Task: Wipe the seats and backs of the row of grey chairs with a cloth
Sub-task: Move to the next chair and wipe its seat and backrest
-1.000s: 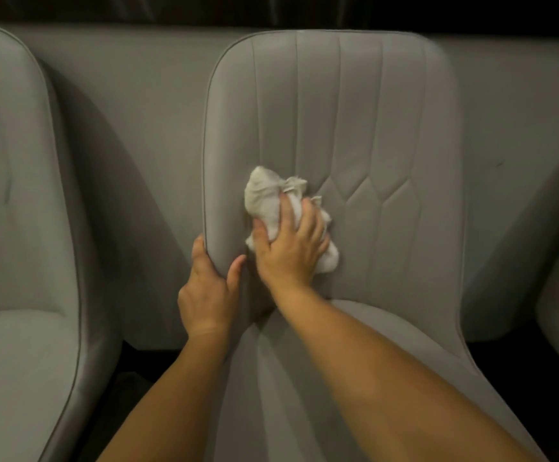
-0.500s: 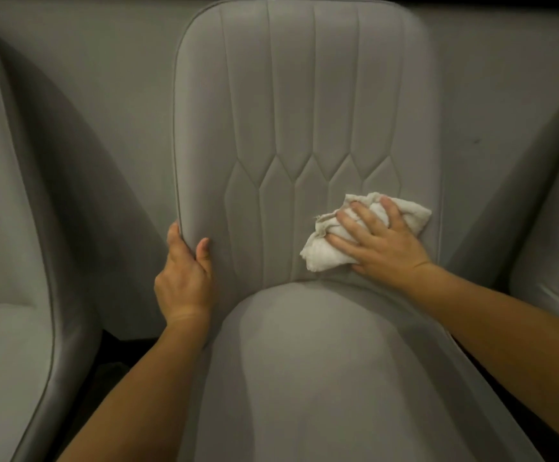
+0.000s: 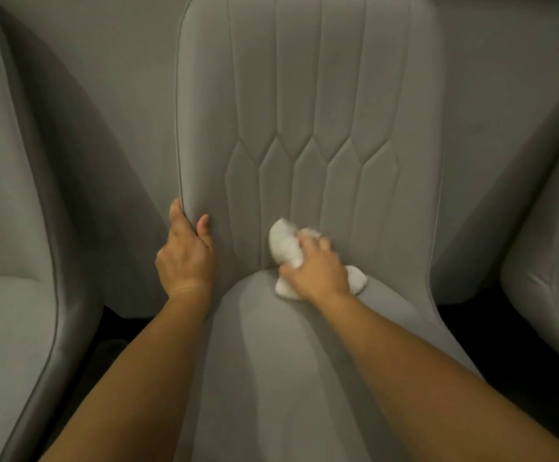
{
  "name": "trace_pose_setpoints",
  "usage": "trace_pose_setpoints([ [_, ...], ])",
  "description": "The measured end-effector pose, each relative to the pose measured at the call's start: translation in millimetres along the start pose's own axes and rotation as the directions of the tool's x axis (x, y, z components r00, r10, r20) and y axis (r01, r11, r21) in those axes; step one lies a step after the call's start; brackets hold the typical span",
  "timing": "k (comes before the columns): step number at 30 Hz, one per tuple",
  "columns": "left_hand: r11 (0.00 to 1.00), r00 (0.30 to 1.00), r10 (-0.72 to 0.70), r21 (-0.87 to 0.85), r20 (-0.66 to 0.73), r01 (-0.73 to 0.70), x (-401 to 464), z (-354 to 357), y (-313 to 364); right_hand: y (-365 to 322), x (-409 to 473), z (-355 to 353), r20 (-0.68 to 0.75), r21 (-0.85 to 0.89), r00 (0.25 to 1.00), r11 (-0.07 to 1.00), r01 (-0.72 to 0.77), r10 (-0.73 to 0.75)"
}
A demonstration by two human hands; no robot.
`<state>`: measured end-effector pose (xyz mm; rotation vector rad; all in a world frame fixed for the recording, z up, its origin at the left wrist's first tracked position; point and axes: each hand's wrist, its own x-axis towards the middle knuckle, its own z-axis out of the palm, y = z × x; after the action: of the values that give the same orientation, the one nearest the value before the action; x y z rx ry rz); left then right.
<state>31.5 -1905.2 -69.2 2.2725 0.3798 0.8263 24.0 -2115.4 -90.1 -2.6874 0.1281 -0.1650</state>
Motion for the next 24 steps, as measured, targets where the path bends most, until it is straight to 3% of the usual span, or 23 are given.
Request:
trace_pose_setpoints([
  [3, 1.000, 1.000, 0.001, -0.015, -0.001, -0.001, -0.9, -1.2, 1.2, 0.3, -25.4, 2.6, 0.217, -0.246, 0.966, 0.950, 0.194, -0.142],
  [7, 1.000, 1.000, -0.002, -0.004, 0.003, 0.002, 1.8, -1.4, 3.3, -16.2, -4.6, -22.0, 0.448, -0.240, 0.894, 0.962, 0.132, -0.011],
  [12, 0.997, 0.993, -0.041, 0.069, 0.113, 0.033, 3.0, -12.9, 6.4, -12.4, -32.6, -33.3, 0.507, -0.282, 0.862, 0.949, 0.140, 0.023],
  [15, 0.966, 0.965, -0.046, 0.259, 0.259, -0.024, 6.5, -34.2, 12.5, -15.9, -40.3, -58.5, 0.604, -0.313, 0.792, 0.940, 0.136, 0.086],
  [18, 0.890, 0.894, -0.163, 0.454, 0.417, -0.049, 8.7, -56.2, 27.4, -21.8, -43.6, -95.0, 0.688, -0.348, 0.710, 0.927, 0.137, 0.154],
  [20, 0.809, 0.785, -0.312, 0.583, 0.535, -0.076, 6.3, -77.9, 42.0, -24.6, -45.2, -124.3, 0.706, -0.372, 0.683, 0.919, 0.132, 0.187],
  [22, 0.683, 0.667, -0.381, 0.681, 0.640, -0.263, -2.4, -106.3, 53.9, -28.1, -46.7, -157.6, 0.715, -0.364, 0.665, 0.927, 0.089, 0.217],
  [24, 0.576, 0.626, -0.332, 0.677, 0.706, -0.458, -14.0, -135.2, 65.6, -32.1, -48.5, -191.5, 0.709, -0.377, 0.668, 0.922, 0.090, 0.225],
])
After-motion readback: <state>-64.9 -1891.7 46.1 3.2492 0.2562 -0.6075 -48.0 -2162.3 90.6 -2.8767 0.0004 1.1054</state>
